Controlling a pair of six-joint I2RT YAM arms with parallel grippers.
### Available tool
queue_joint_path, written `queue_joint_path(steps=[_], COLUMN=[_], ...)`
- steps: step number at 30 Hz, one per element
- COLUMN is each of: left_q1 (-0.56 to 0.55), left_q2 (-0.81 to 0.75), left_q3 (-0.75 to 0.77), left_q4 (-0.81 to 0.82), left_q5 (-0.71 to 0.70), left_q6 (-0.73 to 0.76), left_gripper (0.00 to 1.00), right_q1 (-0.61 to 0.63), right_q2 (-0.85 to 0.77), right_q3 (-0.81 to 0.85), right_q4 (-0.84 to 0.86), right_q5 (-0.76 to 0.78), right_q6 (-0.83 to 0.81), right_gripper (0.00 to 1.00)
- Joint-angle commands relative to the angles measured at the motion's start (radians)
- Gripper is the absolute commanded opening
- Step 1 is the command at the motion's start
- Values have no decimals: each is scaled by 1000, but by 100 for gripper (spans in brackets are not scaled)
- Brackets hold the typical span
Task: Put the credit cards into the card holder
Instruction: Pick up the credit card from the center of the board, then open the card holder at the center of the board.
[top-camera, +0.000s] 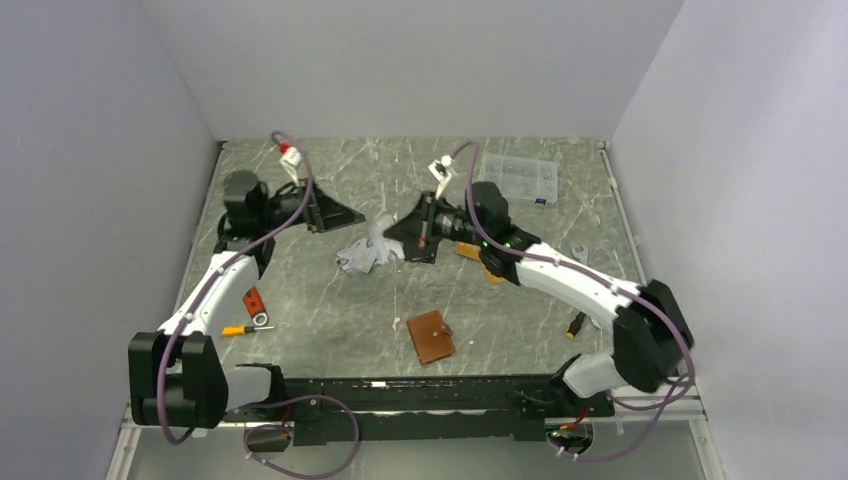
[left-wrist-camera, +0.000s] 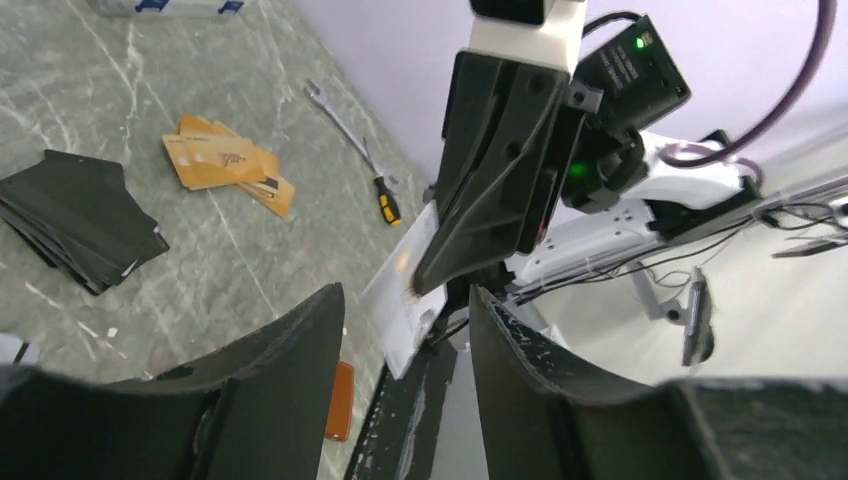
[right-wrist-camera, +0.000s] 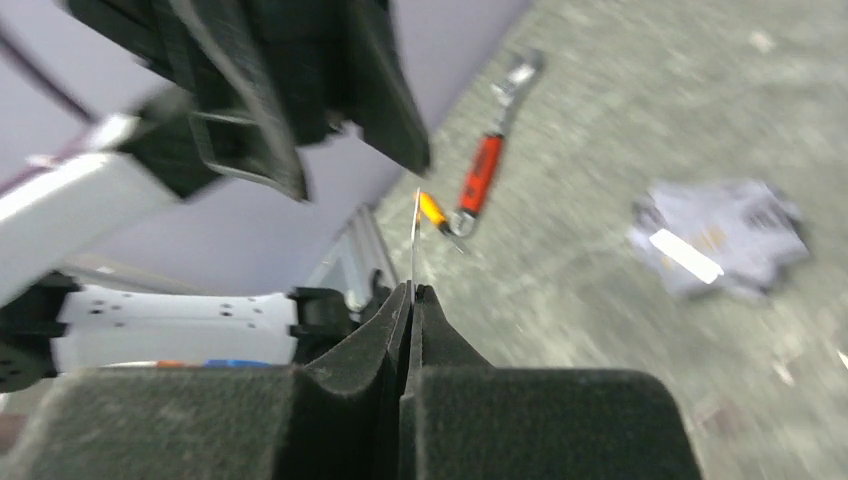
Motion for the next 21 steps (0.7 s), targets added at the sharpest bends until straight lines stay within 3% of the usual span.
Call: queue_joint_path(steps=[1, 7, 11, 21], left_q1=[-178, -381, -492, -662], left_q2=[-28, 129, 196, 309], left_q3=[158, 154, 165, 205], left_q4=[-915, -1075, -1076, -1073], left_q5=[-221, -388, -488, -552], left_q6=[822, 990, 1080, 1253], left_gripper=[55, 63, 63, 62], right_q1=[-9, 38, 102, 134], right_q2=[-202, -383, -383, -369], right_q3=[-183, -462, -474, -444], right_q4=[-276, -411, -538, -720], right_q5=[205, 369, 501, 668], right_q6=[-104, -47, -26, -23], right_gripper=[0, 0, 0, 0])
